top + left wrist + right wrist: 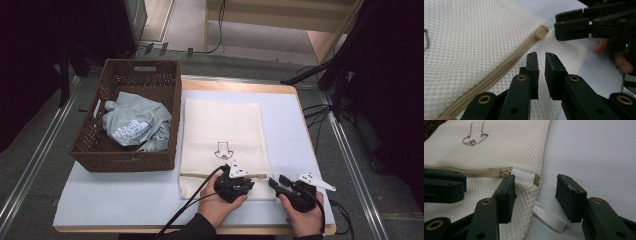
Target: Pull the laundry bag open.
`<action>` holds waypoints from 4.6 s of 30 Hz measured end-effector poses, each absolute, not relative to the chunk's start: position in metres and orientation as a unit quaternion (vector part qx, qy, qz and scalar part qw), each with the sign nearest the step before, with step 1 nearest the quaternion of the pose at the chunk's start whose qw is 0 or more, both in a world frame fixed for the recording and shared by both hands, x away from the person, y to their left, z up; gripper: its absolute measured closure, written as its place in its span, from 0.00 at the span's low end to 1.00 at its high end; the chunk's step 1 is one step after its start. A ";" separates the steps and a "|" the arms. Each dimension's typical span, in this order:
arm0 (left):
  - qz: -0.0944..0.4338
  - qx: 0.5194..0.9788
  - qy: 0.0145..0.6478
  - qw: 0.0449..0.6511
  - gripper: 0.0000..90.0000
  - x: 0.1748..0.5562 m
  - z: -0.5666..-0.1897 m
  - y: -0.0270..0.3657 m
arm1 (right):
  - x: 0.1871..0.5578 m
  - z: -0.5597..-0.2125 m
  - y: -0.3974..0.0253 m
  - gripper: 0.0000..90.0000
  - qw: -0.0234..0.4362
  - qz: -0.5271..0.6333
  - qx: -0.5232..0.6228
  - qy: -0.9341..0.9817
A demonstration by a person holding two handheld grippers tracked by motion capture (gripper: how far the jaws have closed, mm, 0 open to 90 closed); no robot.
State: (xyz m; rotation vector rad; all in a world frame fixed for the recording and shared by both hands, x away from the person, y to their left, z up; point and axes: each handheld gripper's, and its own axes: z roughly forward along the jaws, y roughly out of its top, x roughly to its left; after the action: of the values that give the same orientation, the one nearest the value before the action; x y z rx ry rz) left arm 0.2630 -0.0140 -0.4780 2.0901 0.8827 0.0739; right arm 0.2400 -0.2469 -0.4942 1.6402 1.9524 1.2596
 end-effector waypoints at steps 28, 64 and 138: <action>0.038 0.839 0.353 0.412 0.93 0.262 -0.483 -0.016 | 0.230 -0.478 -0.244 0.79 0.066 0.572 0.524 0.627; -0.047 0.772 0.398 0.494 0.79 0.280 -0.471 -0.007 | 0.238 -0.483 -0.240 0.93 0.095 0.533 0.528 0.654; -0.034 0.784 0.426 0.451 0.96 0.279 -0.482 -0.008 | 0.235 -0.472 -0.224 0.95 0.146 0.521 0.512 0.668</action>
State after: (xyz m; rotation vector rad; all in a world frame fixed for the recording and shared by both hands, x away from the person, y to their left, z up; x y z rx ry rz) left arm 0.2792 -0.0084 -0.4823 1.9368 1.0530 -0.0850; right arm 0.2345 -0.2239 -0.4725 1.4737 1.9224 1.5002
